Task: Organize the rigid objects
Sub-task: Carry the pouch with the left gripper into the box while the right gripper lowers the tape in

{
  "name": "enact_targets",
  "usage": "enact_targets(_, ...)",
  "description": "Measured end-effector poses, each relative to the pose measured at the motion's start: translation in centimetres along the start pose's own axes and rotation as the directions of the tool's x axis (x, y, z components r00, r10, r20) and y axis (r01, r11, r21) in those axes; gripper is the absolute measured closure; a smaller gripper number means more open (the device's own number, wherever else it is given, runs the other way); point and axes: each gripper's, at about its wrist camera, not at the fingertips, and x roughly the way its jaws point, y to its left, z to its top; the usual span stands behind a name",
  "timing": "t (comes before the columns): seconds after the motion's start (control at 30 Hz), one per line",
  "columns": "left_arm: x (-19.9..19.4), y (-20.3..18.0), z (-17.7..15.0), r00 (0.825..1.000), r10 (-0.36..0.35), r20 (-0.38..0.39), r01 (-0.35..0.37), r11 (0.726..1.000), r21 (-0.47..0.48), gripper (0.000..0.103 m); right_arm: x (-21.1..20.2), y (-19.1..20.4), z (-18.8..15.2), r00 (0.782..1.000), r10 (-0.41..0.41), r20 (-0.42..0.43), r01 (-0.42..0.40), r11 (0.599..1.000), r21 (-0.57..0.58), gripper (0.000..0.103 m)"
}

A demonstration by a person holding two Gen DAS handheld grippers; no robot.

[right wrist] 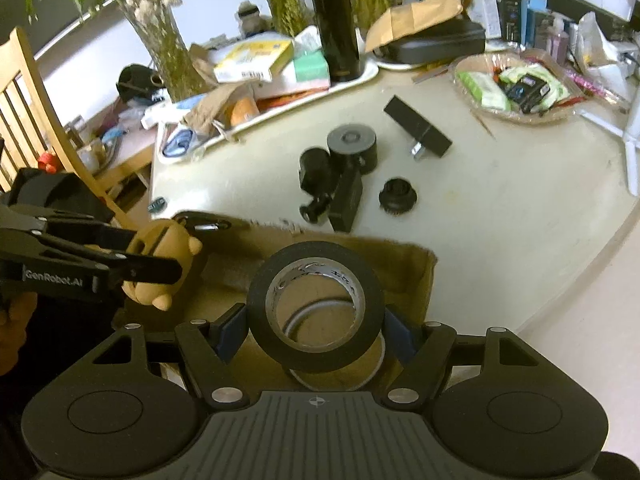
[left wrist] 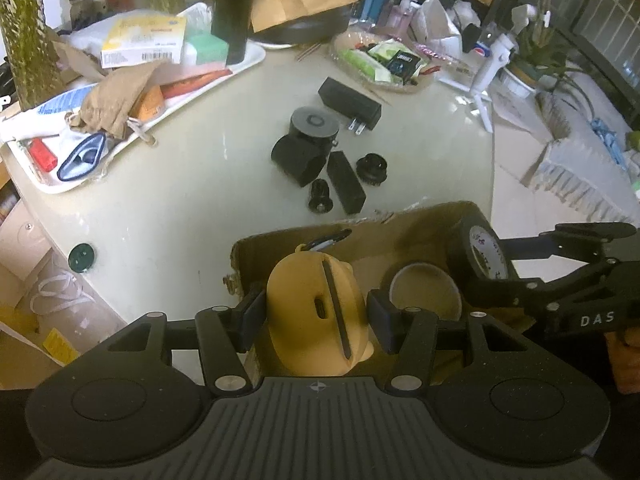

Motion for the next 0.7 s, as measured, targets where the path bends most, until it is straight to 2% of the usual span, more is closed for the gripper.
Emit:
enact_targets(0.2, 0.1, 0.1, -0.1, 1.0, 0.006, -0.007, -0.006, 1.0, -0.002, 0.049, 0.7, -0.3, -0.3, 1.0, -0.004, -0.025, 0.004, 1.0, 0.005, 0.029)
enact_targets(0.53, 0.6, -0.2, 0.0, 1.0, 0.019, -0.018, -0.019, 1.0, 0.02, 0.049, 0.7, -0.3, 0.0, 1.0, 0.005, -0.017, -0.005, 1.0, 0.005, 0.028)
enact_targets(0.67, 0.1, -0.3, 0.2, 1.0, 0.017, 0.01, -0.017, 1.0, 0.023, 0.048, 0.0, -0.2, 0.2, 1.0, 0.01, 0.023, -0.01, 1.0, 0.003, 0.007)
enact_targets(0.7, 0.0, -0.4, 0.3, 1.0, 0.016, 0.015, -0.016, 1.0, 0.024, 0.047, -0.2, -0.2, 0.3, 0.999, 0.011, 0.035, -0.011, 1.0, 0.001, 0.005)
